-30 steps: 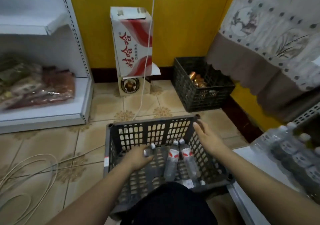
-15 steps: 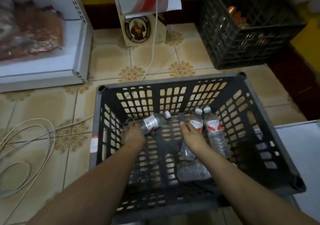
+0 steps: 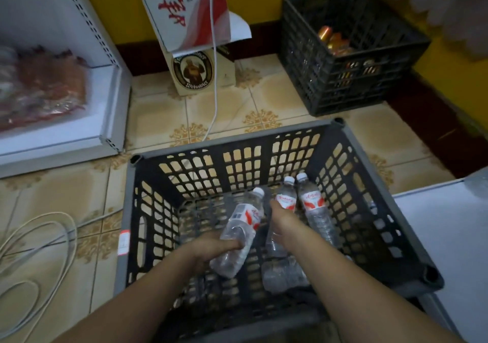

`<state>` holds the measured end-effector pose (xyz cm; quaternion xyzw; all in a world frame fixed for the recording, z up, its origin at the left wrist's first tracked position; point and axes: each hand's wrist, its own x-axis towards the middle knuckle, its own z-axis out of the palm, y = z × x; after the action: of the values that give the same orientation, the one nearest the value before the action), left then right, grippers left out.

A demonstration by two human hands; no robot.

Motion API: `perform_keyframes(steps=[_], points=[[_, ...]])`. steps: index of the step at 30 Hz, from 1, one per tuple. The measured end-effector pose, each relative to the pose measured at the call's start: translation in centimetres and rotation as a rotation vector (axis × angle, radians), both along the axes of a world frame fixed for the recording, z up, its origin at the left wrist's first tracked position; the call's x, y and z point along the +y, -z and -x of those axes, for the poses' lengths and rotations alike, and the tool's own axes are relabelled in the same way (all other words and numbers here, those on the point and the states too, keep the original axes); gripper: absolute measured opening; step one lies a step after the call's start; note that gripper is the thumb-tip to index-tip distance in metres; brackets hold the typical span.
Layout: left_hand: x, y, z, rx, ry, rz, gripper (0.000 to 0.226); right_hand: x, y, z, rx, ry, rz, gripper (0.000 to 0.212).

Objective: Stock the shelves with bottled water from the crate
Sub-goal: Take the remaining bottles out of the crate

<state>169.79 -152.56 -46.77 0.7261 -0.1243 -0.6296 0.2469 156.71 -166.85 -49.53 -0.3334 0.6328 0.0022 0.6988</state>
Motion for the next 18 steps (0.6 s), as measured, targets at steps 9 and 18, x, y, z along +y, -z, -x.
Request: perform_keyframes(steps=[9,18], points=[[0.3,-15.9,1.6,0.270,0.092,0.262,0.066,1.3,-18.0,3.8,-0.339,0.078,0.142,0.059],[2.0,-33.4,8.8,0.230,0.226,0.559,0.034,3.4,-37.5,9.3,-0.436,0.090,0.563,0.050]])
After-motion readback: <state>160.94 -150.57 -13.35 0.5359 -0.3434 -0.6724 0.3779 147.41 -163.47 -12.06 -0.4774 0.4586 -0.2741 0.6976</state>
